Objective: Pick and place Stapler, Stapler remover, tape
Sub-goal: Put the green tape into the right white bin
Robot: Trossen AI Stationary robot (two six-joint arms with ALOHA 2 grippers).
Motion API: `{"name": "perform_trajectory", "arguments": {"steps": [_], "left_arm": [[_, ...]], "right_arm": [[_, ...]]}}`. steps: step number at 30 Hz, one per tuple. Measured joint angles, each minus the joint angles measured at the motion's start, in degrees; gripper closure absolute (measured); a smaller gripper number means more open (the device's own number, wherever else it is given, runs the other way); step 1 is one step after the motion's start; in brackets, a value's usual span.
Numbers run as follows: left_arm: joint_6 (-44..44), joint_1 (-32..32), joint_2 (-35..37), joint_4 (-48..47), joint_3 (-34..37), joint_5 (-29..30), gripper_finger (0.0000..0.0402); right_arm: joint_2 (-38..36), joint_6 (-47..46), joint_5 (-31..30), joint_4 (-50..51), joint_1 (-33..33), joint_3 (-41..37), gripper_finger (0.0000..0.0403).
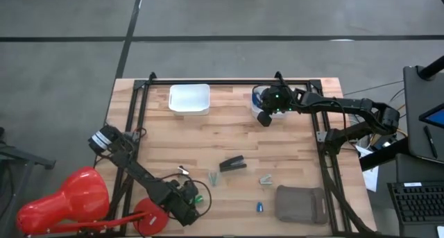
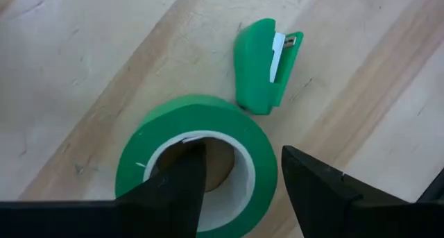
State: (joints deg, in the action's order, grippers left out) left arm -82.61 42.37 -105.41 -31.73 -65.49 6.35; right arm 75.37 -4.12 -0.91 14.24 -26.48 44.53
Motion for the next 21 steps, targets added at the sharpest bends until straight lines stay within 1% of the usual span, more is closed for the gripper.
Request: {"name": "perform_trajectory", "arguments": {"steps": [4, 10, 12, 15, 18, 21], "left_arm": [[0.6, 0.0, 0.4, -0.5, 0.1, 0.8, 0.0244], [4.6, -0.5, 0.6, -0.9, 0.2, 1.8, 0.0336], [6.0, -0.8, 0.7, -1.2, 0.0, 1.9, 0.036], [8.9, -1.4, 1.2, -1.3, 0.1, 4.1, 0.036], [11.0, -2.5, 2.7, -1.4, 0.0, 6.8, 0.036], [14.3, -3.6, 5.2, -1.2, -0.4, 11.9, 0.0347]], "right_arm": [[0.0, -0.2, 1.2, 0.0, 0.0, 0.0, 0.0394], [0.0, -0.2, 6.5, 0.0, 0.2, 0.0, 0.0394], [0.0, -0.2, 8.0, 0.0, 0.4, 0.0, 0.0394], [-0.2, -0.1, 11.7, -0.2, 0.4, 0.0, 0.0394], [-0.8, 0.7, 17.4, -1.9, 0.4, 0.0, 0.0394], [-1.3, 1.7, 23.7, -5.3, 0.9, 0.0, 0.0394]]}}
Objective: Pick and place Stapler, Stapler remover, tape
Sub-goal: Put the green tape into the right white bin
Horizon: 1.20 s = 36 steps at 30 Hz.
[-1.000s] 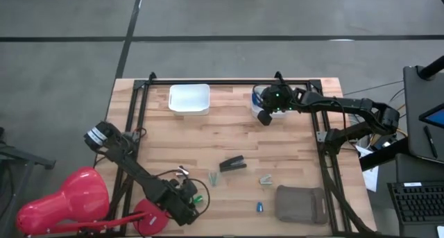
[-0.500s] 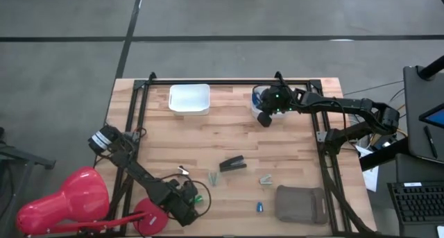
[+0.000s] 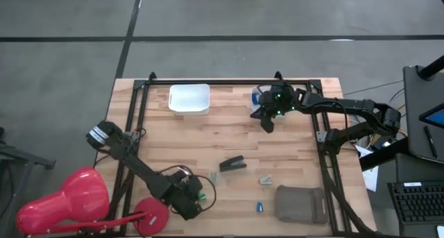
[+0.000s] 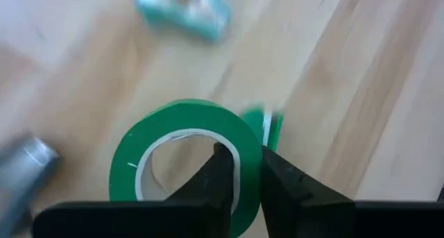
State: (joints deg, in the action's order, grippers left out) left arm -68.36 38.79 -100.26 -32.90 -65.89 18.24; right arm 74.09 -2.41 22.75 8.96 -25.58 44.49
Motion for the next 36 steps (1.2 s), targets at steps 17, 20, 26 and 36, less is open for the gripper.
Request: {"name": "perform_trajectory", "arguments": {"steps": [17, 20, 26, 36], "left_arm": [[47.9, -6.1, 18.7, 27.1, 0.5, 20.7, 0.0342], [54.2, -6.7, 19.9, 33.7, 0.5, 17.9, 0.0341], [59.8, -8.0, 20.3, 41.6, 0.6, 12.1, 0.0347], [62.3, -9.7, 18.9, 45.6, 0.6, 8.1, 0.0346]], "right_arm": [[2.7, -2.9, 22.6, -23.0, 10.1, -0.1, 0.0368], [2.6, -3.5, 22.7, -30.3, 15.1, 0.0, 0.0339], [2.5, -2.9, 12.4, -41.9, 22.0, 0.0, 0.0269], [2.9, 1.5, 3.3, -49.0, 28.7, 0.0, 0.0207]]}}
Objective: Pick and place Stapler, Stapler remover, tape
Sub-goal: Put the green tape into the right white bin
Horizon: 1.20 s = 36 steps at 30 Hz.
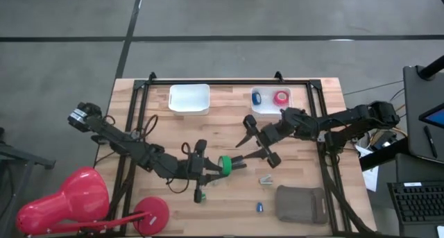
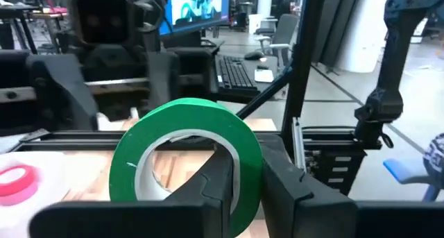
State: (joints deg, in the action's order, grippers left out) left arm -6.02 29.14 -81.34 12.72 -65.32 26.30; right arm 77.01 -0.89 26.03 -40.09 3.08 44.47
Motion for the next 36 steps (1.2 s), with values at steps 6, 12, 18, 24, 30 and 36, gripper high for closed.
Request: {"name": "perform_trajectory", "arguments": {"steps": [6, 12, 18, 24, 30, 36], "left_arm": [[0.0, -1.4, 0.0, 0.8, 0.0, -2.4, 0.0343], [0.4, -2.6, 0.0, 1.6, 0.0, -4.5, 0.0345], [0.2, -4.8, 0.0, 1.8, 0.0, -6.0, 0.0343], [0.1, -6.6, 0.0, 1.8, 0.0, -7.7, 0.0344], [0.0, -8.0, -0.1, 2.2, 0.0, -9.3, 0.0344], [-0.5, -9.3, -0.5, 3.1, 0.0, -10.2, 0.0344]], "right_arm": [[0.0, 2.9, -6.8, 0.6, 2.9, 0.0, 0.0214], [0.0, 4.2, -11.2, 0.5, 3.5, 0.0, 0.022], [0.0, 1.8, -11.9, -1.4, 4.0, 0.0, 0.0218], [0.0, 1.3, -14.2, -0.8, 4.1, 0.0, 0.022], [0.0, 1.2, -16.2, -0.8, 4.1, 0.0, 0.0218], [0.0, 1.8, -18.6, -1.2, 4.2, 0.0, 0.0222]]}}
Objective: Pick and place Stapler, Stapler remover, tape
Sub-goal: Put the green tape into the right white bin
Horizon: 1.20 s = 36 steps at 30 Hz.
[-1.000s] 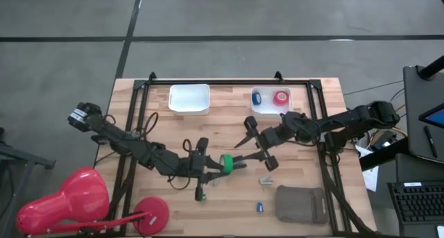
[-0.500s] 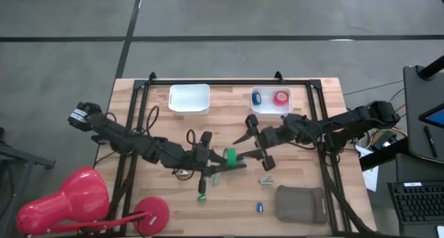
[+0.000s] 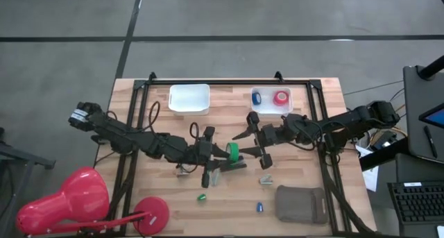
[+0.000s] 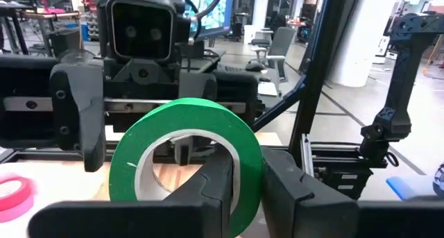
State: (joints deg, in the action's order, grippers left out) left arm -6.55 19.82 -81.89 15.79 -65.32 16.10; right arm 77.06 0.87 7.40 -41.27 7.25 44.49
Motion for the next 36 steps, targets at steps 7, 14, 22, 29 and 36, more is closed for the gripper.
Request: {"name": "perform_trajectory", "arguments": {"steps": [7, 14, 22, 29, 36], "left_arm": [[-0.8, -1.3, -1.3, 1.0, 0.0, -2.1, 0.0344], [-0.9, -1.4, -1.4, 1.2, 0.0, -2.1, 0.0344], [-2.4, -1.4, -1.4, 1.5, 0.0, -0.9, 0.0342], [-5.9, -1.3, -1.4, -1.9, 0.0, -0.5, 0.0274], [-9.1, -1.4, -1.4, -10.3, 0.0, 2.2, 0.0202]], "right_arm": [[0.0, -0.2, -1.4, 0.3, 0.0, 0.0, 0.0226], [0.0, 0.3, -1.4, 0.7, 0.0, 0.0, 0.0279], [0.0, 1.5, -1.8, 1.1, -0.2, 0.0, 0.0368], [-0.5, 0.3, -2.0, 6.3, -1.4, 0.0, 0.0363], [-4.0, -0.5, -4.7, 20.5, -4.6, 0.0, 0.0361]]}}
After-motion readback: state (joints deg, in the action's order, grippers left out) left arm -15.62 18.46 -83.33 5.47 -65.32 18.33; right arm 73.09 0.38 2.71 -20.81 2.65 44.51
